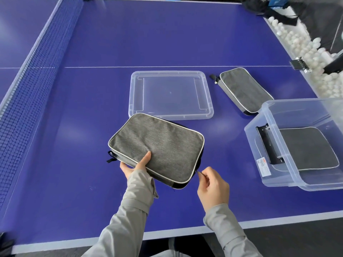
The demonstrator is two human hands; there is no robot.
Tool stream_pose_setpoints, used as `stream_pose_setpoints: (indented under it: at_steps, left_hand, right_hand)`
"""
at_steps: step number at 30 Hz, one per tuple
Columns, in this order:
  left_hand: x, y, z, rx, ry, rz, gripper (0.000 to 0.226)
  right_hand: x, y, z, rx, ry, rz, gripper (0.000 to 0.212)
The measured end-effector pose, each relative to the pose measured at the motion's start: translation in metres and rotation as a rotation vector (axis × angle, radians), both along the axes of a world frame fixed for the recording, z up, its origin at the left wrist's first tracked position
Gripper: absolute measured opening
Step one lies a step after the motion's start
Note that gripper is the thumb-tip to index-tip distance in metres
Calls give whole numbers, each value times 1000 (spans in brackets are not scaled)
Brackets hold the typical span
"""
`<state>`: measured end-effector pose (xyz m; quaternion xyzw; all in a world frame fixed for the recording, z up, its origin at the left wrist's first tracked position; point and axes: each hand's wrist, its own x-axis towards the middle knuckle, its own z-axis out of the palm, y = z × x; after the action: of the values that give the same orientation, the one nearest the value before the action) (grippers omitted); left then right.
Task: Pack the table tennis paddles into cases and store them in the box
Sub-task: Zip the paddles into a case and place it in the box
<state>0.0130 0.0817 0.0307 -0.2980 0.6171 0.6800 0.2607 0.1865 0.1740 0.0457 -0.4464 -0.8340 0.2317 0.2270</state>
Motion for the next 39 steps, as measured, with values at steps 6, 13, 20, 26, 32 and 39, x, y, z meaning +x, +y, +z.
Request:
stream_pose_setpoints:
  at_steps: [6, 13, 20, 26, 32, 39]
  left_hand:
    - [1, -17, -24, -25, 29, -65, 82]
    - [-1, -34, -39, -156, 42, -175, 80]
    - [21, -46, -37, -661, 287, -447, 99]
    - [53, -18, -34, -823, 907, -954, 85]
    - [62, 2, -55, -864, 921, -1187, 84]
    - [66, 3, -61, -873, 943, -1119, 80]
  right_hand:
    - [7, -13, -19, 1, -133, 141, 32]
    - [9, -25, -40, -25, -226, 238, 33]
    - [12, -45, -60, -114, -247, 263, 32]
    - [20, -54, -76, -173, -208, 186, 29]
    - [22, -55, -85, -124, -185, 173, 28]
    - [25, -52, -96, 85, -160, 224, 27]
